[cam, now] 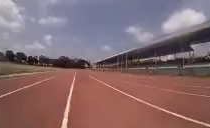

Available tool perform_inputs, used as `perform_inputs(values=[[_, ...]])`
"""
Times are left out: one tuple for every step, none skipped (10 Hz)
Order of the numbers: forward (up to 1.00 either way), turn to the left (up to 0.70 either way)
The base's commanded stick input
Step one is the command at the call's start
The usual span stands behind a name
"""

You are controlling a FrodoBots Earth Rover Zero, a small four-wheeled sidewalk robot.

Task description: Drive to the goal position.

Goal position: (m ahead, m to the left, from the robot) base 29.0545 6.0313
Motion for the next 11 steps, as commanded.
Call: perform_inputs(values=[[0.7, 0.0], [0.7, 0.0], [0.7, 0.0], [0.7, 0.0], [0.7, 0.0], [0.7, 0.0], [0.7, 0.0], [0.7, 0.0], [0.7, 0.0], [0.7, 0.0], [0.7, 0.0]])
